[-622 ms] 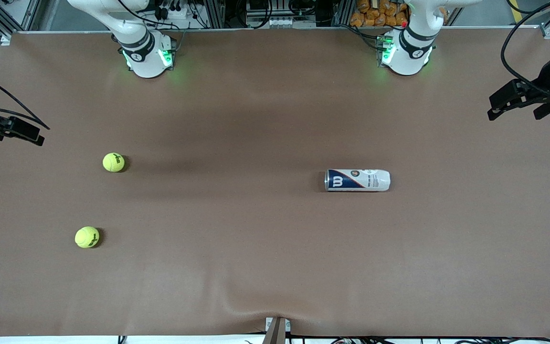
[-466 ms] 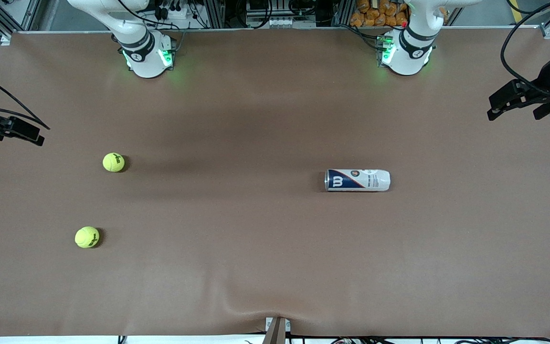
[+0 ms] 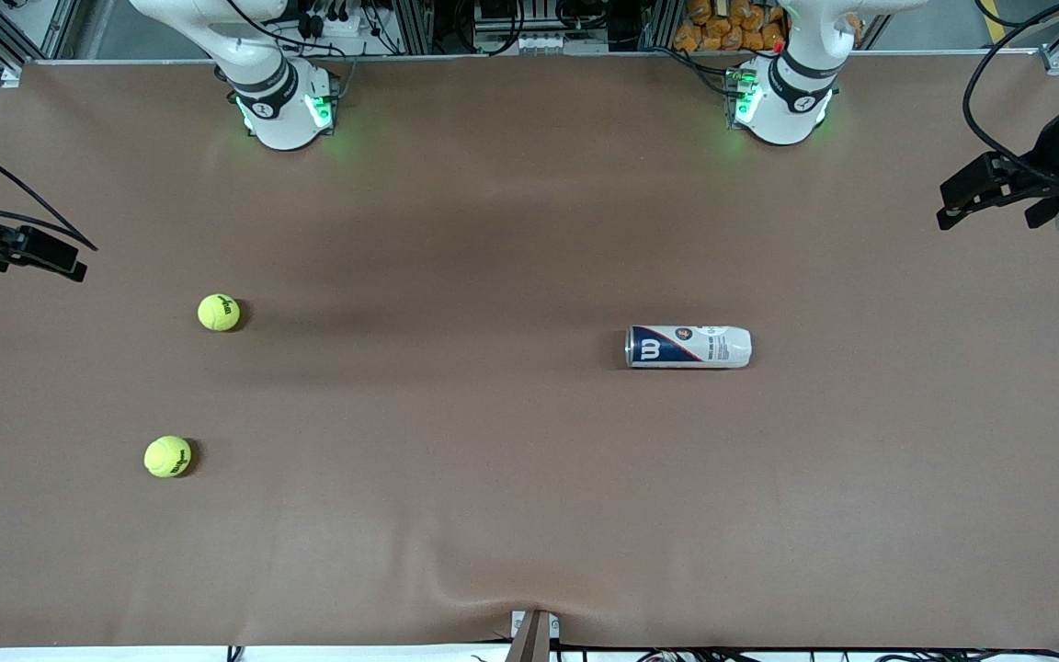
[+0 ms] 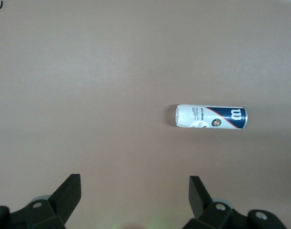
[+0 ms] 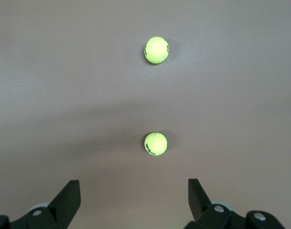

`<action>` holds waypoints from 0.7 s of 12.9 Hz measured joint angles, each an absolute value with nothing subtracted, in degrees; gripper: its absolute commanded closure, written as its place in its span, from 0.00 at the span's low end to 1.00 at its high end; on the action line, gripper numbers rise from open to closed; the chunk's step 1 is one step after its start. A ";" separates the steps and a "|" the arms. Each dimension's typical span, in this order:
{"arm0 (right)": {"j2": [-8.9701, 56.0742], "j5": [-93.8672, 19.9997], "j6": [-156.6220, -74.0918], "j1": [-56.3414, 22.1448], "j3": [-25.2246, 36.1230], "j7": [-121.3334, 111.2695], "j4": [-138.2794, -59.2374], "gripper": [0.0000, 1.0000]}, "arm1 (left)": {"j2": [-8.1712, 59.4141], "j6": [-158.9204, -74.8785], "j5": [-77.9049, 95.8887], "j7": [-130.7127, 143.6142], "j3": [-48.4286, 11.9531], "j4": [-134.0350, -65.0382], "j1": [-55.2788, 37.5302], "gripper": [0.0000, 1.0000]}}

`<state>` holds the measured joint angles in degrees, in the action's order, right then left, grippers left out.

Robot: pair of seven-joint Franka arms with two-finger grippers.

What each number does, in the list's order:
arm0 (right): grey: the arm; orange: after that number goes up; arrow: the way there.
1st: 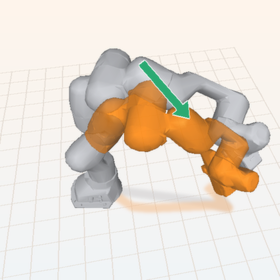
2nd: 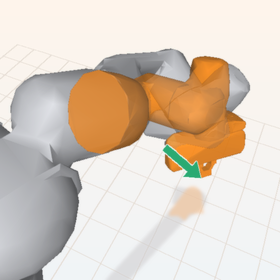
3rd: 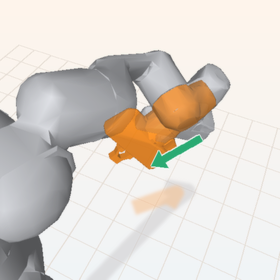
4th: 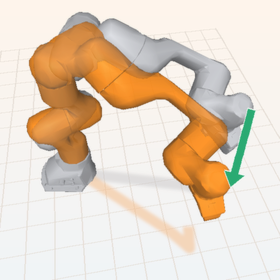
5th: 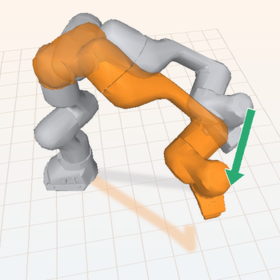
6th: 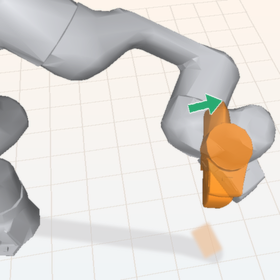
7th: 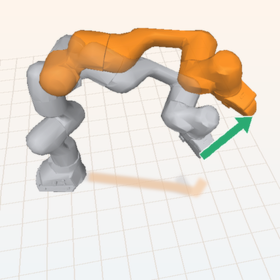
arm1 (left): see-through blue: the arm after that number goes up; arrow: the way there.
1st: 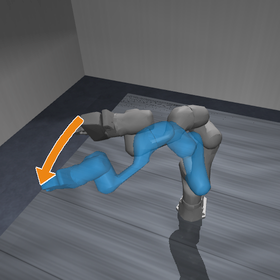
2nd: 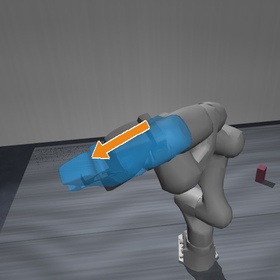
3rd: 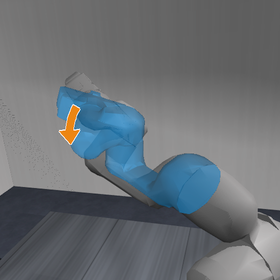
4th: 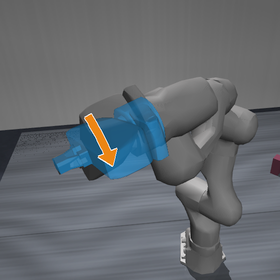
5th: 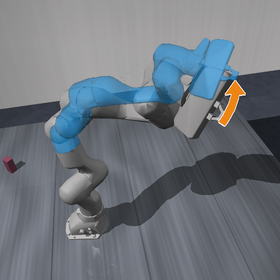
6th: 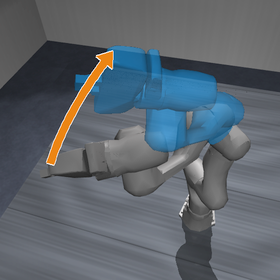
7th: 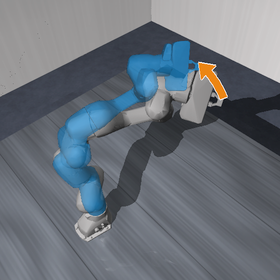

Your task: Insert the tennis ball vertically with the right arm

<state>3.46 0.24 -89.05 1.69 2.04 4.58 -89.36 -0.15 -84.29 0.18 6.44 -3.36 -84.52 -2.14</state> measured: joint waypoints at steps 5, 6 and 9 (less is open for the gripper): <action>5.08 0.24 -89.05 1.69 2.04 4.58 -89.45 0.00 | 0.24 -84.18 0.18 6.44 -3.44 -84.69 -2.19 0.00; 5.15 0.24 -89.05 1.69 2.05 4.58 -89.62 0.00 | 0.30 -84.17 0.18 6.44 -3.45 -84.71 -2.20 0.00; 5.16 0.24 -89.05 1.69 2.06 4.58 -89.72 0.00 | 0.42 -84.16 0.18 6.37 -3.48 -84.76 -2.20 0.00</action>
